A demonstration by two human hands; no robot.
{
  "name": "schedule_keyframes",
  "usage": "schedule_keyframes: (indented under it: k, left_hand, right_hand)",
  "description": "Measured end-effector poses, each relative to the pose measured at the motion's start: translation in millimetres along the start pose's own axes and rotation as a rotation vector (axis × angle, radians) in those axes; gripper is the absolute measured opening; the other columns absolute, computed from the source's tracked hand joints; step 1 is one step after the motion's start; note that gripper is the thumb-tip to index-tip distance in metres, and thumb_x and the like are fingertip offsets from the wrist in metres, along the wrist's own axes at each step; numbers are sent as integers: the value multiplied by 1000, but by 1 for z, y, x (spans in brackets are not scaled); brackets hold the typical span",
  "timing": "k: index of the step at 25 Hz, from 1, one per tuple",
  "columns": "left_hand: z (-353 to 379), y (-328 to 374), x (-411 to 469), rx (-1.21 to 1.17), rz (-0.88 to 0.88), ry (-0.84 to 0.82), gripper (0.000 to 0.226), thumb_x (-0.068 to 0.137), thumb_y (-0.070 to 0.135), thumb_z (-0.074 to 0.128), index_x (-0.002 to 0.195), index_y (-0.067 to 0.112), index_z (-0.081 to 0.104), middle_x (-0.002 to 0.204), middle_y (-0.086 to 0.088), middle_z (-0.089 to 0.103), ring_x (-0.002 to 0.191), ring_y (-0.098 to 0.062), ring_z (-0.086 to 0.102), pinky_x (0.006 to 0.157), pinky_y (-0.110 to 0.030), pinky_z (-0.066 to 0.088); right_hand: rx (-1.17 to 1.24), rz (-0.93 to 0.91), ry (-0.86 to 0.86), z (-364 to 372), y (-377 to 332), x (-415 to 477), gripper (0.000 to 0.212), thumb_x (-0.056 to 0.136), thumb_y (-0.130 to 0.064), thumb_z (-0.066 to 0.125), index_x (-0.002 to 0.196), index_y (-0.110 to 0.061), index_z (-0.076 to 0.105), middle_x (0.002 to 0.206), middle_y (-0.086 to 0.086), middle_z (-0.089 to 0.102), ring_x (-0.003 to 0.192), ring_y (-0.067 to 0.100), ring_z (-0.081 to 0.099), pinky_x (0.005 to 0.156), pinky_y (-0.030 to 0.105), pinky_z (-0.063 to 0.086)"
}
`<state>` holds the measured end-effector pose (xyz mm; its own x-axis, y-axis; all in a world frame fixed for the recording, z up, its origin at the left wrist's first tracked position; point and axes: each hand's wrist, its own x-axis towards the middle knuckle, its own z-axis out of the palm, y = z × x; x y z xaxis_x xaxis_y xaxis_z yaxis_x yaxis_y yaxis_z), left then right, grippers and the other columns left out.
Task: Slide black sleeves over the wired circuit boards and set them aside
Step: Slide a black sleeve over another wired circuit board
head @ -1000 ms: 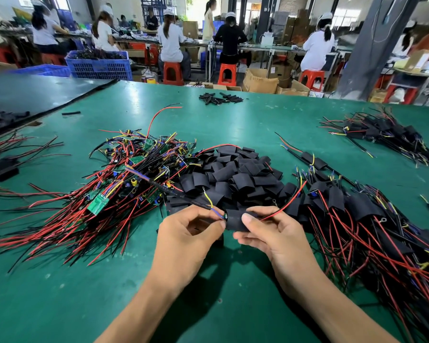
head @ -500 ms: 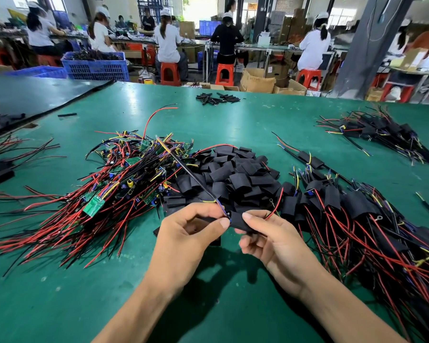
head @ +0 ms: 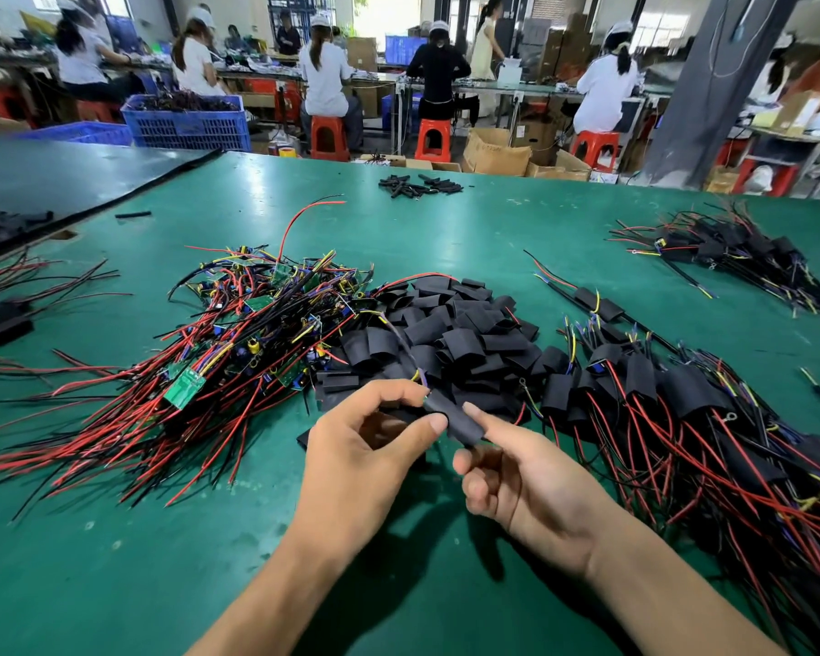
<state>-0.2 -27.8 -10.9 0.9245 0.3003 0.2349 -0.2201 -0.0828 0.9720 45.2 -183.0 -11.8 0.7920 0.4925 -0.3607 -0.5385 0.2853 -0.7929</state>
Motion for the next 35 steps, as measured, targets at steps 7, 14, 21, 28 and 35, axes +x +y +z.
schedule_keyframes:
  k: [7, 14, 21, 28, 35]
  left_hand:
    - [0, -2, 1, -15, -23, 67, 20, 79, 5, 79, 88, 24, 78, 80, -1, 74, 70, -13, 65, 76, -36, 58]
    - [-1, -4, 2, 56, -6, 64, 20, 81, 3, 79, 86, 20, 72, 84, 1, 75, 78, -20, 70, 79, -40, 58]
    - [-3, -4, 2, 64, -121, 65, 8, 78, 18, 83, 80, 24, 77, 79, 3, 75, 73, -22, 70, 67, -26, 55]
    - [0, -4, 0, 223, 78, 134, 17, 76, 13, 84, 72, 27, 74, 79, 7, 69, 71, -21, 66, 70, -39, 54]
    - [0, -4, -1, 254, 164, 150, 22, 77, 10, 83, 74, 28, 72, 83, 11, 68, 71, -20, 64, 68, -35, 53]
  right_hand:
    - [-268, -260, 70, 4, 5, 0, 45, 78, -61, 62, 77, -18, 78, 69, 11, 64, 35, 18, 47, 38, 21, 35]
    - [-235, -251, 96, 1, 4, 2, 46, 83, -53, 59, 76, -9, 71, 66, 12, 64, 34, 18, 44, 38, 23, 36]
    - [-243, -246, 100, 2, 5, 1, 44, 84, -53, 61, 66, -16, 74, 70, 14, 66, 36, 18, 46, 38, 23, 38]
    - [-252, -211, 117, 5, 4, -2, 47, 82, -52, 60, 57, -14, 67, 72, 13, 70, 33, 17, 47, 37, 22, 37]
    - [-232, -184, 126, 4, 4, -1, 49, 83, -52, 61, 68, -5, 54, 76, 17, 71, 32, 18, 46, 36, 22, 36]
